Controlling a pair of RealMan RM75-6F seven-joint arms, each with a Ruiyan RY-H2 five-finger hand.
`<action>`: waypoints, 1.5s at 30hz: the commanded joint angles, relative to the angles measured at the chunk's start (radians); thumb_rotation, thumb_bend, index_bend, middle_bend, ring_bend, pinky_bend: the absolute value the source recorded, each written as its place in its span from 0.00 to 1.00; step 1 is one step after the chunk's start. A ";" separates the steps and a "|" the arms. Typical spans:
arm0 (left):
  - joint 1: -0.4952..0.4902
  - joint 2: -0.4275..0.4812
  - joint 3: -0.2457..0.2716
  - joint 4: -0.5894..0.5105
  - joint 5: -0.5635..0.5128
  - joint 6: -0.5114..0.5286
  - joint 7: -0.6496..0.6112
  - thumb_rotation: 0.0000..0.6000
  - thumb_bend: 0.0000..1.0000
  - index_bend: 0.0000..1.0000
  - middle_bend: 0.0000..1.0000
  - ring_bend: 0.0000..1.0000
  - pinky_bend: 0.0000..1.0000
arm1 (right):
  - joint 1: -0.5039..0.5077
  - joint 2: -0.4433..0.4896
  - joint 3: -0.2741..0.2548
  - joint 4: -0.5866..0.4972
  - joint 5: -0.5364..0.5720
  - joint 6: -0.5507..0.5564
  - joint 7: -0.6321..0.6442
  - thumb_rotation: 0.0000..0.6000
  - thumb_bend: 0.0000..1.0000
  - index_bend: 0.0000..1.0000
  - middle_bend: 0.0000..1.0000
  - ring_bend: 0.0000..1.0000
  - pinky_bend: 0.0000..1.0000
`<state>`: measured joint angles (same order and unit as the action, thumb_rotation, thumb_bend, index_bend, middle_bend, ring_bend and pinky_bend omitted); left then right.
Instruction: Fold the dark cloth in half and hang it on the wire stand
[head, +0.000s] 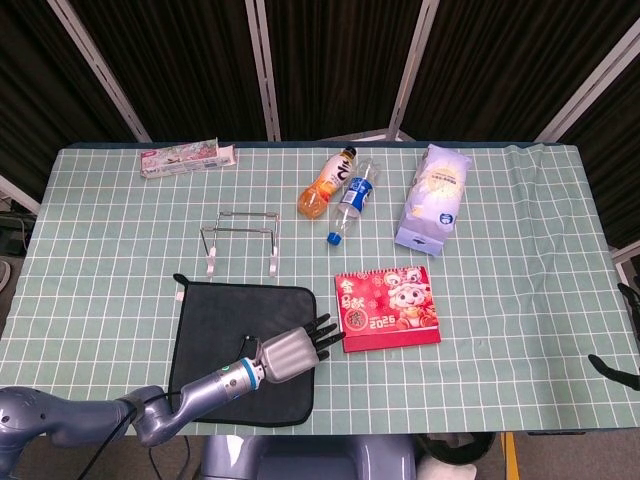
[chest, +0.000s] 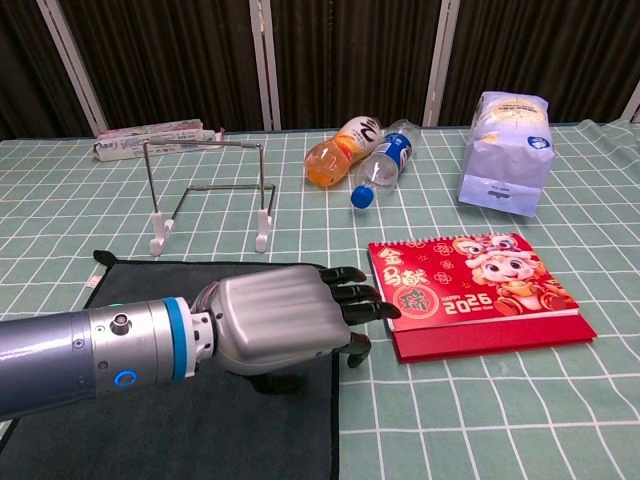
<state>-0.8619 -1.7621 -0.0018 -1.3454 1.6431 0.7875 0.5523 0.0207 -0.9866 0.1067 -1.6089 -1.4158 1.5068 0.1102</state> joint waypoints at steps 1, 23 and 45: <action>-0.003 -0.007 0.001 0.009 -0.003 0.002 -0.001 1.00 0.36 0.34 0.00 0.00 0.00 | -0.001 0.001 0.000 0.000 -0.001 0.002 0.000 1.00 0.00 0.09 0.00 0.00 0.00; -0.001 -0.009 0.018 0.022 -0.033 0.022 -0.009 1.00 0.36 0.41 0.00 0.00 0.00 | -0.009 0.008 0.001 -0.003 -0.013 0.016 0.019 1.00 0.00 0.00 0.00 0.00 0.00; 0.005 0.005 0.027 0.016 -0.033 0.059 -0.030 1.00 0.48 0.50 0.00 0.00 0.00 | -0.013 0.010 -0.001 -0.006 -0.023 0.023 0.020 1.00 0.00 0.03 0.00 0.00 0.00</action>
<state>-0.8569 -1.7581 0.0258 -1.3293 1.6105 0.8460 0.5229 0.0078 -0.9763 0.1060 -1.6148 -1.4390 1.5301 0.1302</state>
